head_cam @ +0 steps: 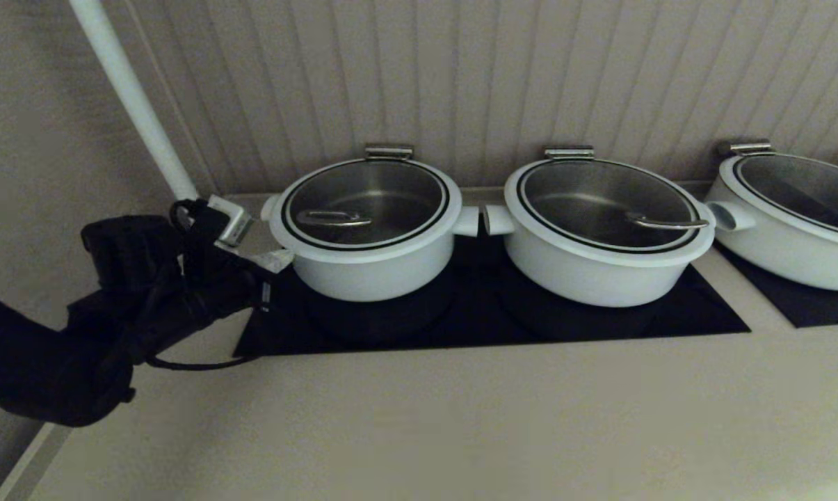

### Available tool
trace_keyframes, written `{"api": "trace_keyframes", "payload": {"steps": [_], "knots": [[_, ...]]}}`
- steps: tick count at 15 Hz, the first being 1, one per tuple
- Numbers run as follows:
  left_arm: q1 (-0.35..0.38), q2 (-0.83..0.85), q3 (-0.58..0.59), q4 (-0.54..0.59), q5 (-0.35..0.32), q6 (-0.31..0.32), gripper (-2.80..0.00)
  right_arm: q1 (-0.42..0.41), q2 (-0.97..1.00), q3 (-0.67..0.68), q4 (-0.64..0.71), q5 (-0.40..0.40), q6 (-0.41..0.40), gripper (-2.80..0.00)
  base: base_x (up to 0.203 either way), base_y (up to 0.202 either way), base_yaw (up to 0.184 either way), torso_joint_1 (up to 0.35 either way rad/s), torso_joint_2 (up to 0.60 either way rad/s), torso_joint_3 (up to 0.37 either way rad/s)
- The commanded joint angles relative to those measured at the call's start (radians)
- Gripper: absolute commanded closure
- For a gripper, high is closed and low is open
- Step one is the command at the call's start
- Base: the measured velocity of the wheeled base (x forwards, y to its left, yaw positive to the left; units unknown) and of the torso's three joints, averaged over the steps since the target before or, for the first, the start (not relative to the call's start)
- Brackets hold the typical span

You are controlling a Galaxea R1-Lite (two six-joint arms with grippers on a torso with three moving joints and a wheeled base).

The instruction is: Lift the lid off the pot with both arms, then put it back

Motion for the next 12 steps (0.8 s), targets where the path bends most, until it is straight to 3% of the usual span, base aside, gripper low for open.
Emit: {"api": "trace_keyframes", "payload": {"steps": [1, 12], "knots": [[0.007, -0.042, 0.011, -0.006, -0.001, 0.003, 0.00, 0.000, 0.001, 0.000, 0.000, 0.001, -0.001, 0.00, 0.000, 0.000, 0.000, 0.000, 0.00, 0.000], [-0.014, -0.259, 0.019, 0.002, -0.008, 0.046, 0.00, 0.000, 0.001, 0.000, 0.000, 0.001, -0.001, 0.00, 0.000, 0.000, 0.000, 0.000, 0.00, 0.000]]}}
